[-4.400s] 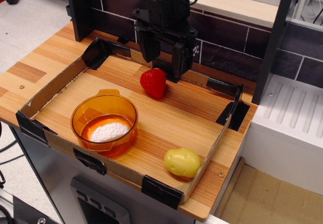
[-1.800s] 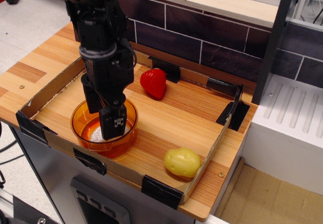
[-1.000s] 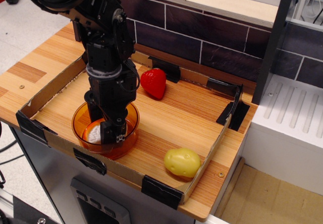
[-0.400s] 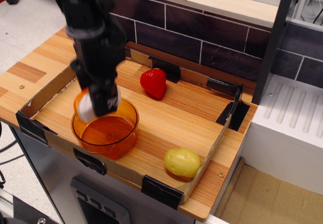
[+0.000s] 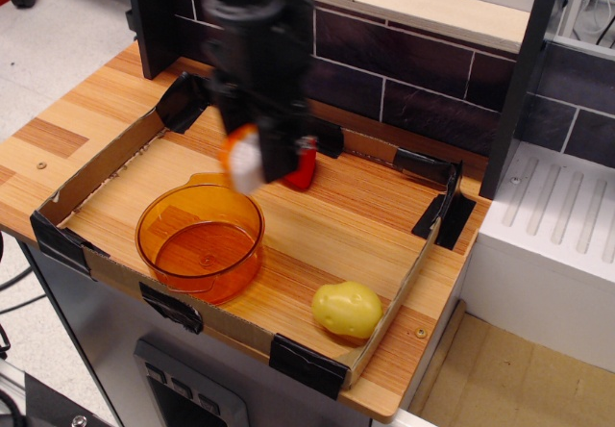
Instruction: Take sushi out of pot
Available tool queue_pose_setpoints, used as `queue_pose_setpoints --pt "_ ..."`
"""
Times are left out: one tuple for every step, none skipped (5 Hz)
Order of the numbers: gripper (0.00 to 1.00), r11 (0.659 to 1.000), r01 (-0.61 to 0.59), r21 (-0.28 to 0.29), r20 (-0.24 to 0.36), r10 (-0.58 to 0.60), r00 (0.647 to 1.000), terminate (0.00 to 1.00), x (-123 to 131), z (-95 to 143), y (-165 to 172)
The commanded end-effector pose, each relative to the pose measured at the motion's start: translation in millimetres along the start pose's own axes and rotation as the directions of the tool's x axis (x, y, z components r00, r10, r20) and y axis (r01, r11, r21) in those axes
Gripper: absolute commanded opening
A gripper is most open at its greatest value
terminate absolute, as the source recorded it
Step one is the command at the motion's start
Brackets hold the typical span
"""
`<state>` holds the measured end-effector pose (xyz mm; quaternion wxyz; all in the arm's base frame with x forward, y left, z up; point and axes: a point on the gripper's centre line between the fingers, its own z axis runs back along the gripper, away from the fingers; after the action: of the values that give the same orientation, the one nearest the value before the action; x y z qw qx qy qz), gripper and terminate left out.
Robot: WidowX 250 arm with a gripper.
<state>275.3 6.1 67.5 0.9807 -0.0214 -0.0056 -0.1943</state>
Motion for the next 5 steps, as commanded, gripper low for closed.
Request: queue_pose_setpoints --pt "0.00 0.992 -0.123 -0.023 0.065 0.124 0.990 0.00 38.7 -9.4 -15.8" --pt "0.00 0.966 -0.255 -0.032 0.118 0.257 0.959 0.00 46.9 -18.3 -18.1" --pt "0.00 0.965 -0.263 -0.018 0.111 0.263 0.958 0.00 49.7 -28.8 -19.3" --pt "0.00 0.964 -0.267 -0.009 0.094 0.267 0.959 0.00 52.9 -39.0 -20.5" --pt "1.00 0.968 -0.249 0.018 0.068 0.247 0.967 0.00 52.1 -46.2 -22.2"
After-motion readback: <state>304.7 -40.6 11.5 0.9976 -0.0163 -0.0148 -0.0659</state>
